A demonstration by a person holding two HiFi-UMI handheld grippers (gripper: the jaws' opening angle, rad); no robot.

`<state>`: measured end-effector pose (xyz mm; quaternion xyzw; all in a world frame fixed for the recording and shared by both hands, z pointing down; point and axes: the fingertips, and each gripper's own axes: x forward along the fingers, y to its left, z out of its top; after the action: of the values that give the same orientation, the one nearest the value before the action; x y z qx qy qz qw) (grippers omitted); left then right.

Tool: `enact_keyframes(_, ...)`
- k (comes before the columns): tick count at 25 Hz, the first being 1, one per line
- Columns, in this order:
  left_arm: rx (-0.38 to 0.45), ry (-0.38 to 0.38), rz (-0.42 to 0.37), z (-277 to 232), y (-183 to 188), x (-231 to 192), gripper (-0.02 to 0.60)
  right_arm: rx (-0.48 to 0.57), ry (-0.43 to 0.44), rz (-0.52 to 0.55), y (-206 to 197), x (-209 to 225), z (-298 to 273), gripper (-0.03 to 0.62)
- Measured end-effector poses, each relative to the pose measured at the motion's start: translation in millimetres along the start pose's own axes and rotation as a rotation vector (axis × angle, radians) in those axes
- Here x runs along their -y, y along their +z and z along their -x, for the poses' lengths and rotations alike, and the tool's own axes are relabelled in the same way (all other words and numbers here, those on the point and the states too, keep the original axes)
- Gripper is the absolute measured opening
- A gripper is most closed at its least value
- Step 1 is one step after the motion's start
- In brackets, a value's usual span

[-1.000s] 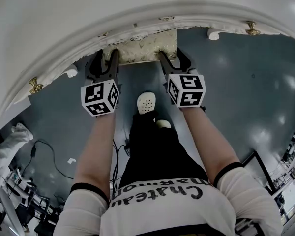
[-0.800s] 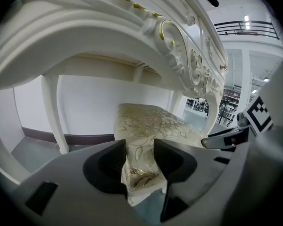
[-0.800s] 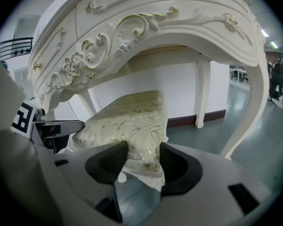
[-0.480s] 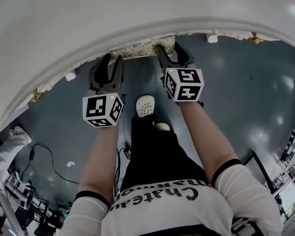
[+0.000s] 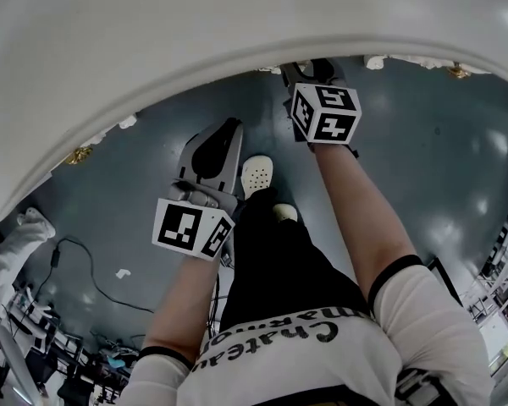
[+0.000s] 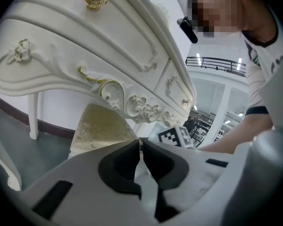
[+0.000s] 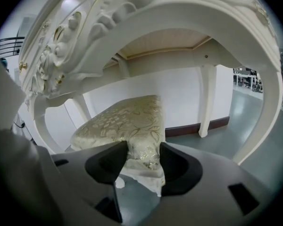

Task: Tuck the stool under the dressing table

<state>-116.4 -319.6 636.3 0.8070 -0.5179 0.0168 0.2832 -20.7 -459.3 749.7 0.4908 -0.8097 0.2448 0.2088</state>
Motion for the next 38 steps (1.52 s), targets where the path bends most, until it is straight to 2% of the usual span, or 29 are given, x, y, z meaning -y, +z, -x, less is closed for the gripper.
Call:
enact_keyframes(4,0.042,-0.041,0.007,14,16,22,0.040,0.021,0.025,-0.041,13,1,-11,0.236)
enact_keyframes(8,0.022,-0.057,-0.040,22,12,46,0.040,0.054,-0.015,-0.011,12,7,9,0.239)
enact_keyframes(12,-0.041,-0.004,-0.071,42,13,50,0.034,0.044,0.019,0.003,17,-15,42,0.239)
enact_keyframes(17,-0.042,0.056,-0.066,79,41,62,0.032,0.016,0.102,0.036,34,-46,110,0.239)
enact_keyframes(20,-0.017,0.083,-0.079,102,71,85,0.032,0.033,0.160,0.039,58,-61,167,0.216)
enact_keyframes(25,0.072,0.073,-0.115,132,132,139,0.032,0.140,0.239,0.032,123,-82,257,0.155)
enact_keyframes(30,0.172,0.002,-0.178,159,202,217,0.032,0.238,0.313,0.044,187,-107,352,0.084)
enact_keyframes(33,0.248,-0.043,-0.200,178,248,257,0.032,0.300,0.359,0.064,227,-123,406,0.064)
enact_keyframes(38,0.342,-0.059,-0.271,217,306,310,0.032,0.414,0.409,0.164,290,-151,492,0.054)
